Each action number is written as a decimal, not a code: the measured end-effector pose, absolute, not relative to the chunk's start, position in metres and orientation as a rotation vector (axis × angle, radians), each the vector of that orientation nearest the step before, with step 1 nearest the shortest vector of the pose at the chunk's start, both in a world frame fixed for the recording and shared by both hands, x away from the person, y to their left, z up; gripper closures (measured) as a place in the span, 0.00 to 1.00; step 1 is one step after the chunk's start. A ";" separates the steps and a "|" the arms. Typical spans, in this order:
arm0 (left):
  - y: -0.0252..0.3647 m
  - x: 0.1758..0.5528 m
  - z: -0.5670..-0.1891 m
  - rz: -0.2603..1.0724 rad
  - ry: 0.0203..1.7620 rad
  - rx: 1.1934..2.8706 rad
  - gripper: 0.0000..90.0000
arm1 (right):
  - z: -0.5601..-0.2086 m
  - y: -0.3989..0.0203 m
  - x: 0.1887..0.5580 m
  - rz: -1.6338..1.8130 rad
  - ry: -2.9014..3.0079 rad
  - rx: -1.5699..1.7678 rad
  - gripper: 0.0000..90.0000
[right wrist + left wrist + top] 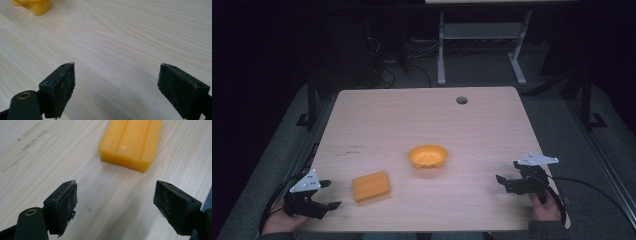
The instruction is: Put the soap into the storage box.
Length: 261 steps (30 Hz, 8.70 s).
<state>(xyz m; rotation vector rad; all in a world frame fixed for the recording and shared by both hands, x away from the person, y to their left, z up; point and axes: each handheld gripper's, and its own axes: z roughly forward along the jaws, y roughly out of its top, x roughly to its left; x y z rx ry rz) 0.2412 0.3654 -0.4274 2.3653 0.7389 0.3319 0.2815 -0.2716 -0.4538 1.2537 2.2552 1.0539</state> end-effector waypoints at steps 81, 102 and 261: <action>0.254 0.298 -0.419 0.205 0.414 2.687 0.19 | -0.452 -0.275 0.279 1.070 2.233 1.252 0.15; 0.244 0.310 -0.439 0.139 0.439 2.754 0.20 | -0.452 -0.274 0.279 1.075 2.241 1.243 0.16; 0.106 0.396 -0.367 0.082 0.072 2.706 0.23 | -0.449 -0.278 0.280 1.133 2.226 1.225 0.15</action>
